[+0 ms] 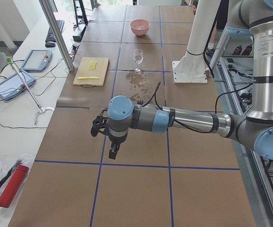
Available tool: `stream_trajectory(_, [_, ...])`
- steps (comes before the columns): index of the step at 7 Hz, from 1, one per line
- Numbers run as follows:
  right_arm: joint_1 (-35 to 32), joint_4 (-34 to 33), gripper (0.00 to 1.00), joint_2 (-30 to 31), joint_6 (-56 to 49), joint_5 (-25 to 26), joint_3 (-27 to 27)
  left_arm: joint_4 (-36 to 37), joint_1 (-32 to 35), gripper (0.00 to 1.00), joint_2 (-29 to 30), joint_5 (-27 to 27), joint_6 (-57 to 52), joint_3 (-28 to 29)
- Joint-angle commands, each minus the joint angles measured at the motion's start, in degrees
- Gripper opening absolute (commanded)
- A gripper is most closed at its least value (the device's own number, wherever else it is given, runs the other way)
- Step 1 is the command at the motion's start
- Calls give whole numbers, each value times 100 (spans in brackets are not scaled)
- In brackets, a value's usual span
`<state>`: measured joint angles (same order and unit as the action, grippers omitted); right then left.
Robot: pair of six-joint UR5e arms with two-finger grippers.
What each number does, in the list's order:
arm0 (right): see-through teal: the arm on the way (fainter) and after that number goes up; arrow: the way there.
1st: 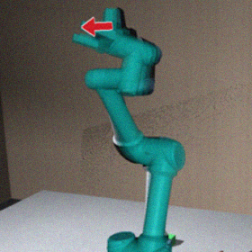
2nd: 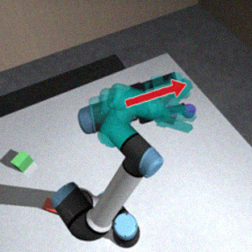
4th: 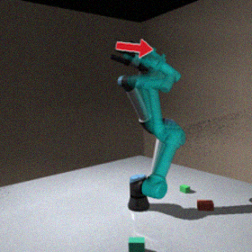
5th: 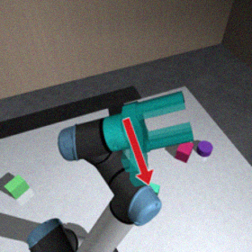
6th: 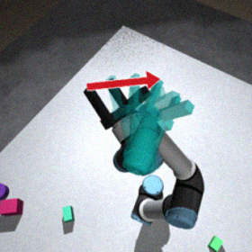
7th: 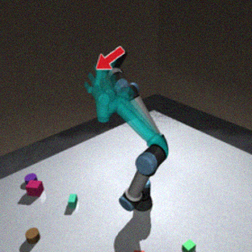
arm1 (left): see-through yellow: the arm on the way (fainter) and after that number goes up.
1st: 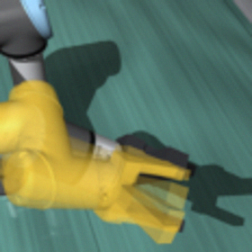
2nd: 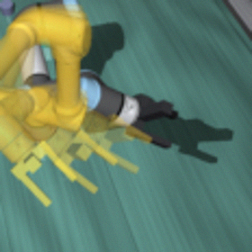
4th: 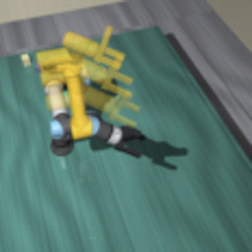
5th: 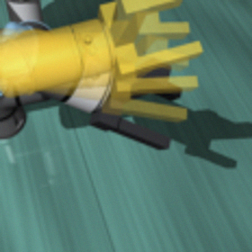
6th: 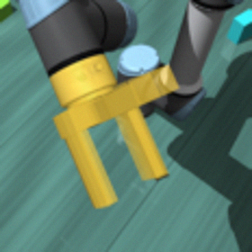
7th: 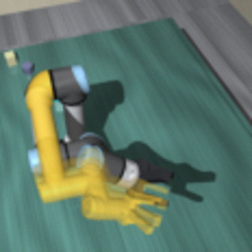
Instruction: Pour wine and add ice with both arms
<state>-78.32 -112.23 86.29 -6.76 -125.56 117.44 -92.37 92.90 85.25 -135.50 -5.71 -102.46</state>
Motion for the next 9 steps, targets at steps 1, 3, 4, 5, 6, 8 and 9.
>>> stream_trajectory(1, [-726, 731, 100, 902, -843, -170, -517, -9, 0, 100, 0, -2, 0, -2])
stream_trajectory(3, [-1104, 1947, 100, 1572, -766, -302, -1116, 8, 0, 100, 0, -2, 0, -2])
stream_trajectory(4, [-1176, 1933, 100, 1723, -748, -294, -1135, 17, 0, 100, -44, -2, 0, -2])
stream_trajectory(5, [-1238, 1933, 100, 1864, -591, -363, -1075, 8, 0, 100, -79, -2, 0, -2])
stream_trajectory(6, [-1238, 1933, 100, 1830, -189, -582, -987, 17, 0, 100, -97, -2, 0, -2])
stream_trajectory(8, [-1238, 1994, 100, 1848, 52, -610, -951, 17, 0, 100, -97, -2, 0, -2])
stream_trajectory(9, [-1238, 2003, 100, 1848, 52, -610, -951, 26, 0, 100, -97, -2, 0, -2])
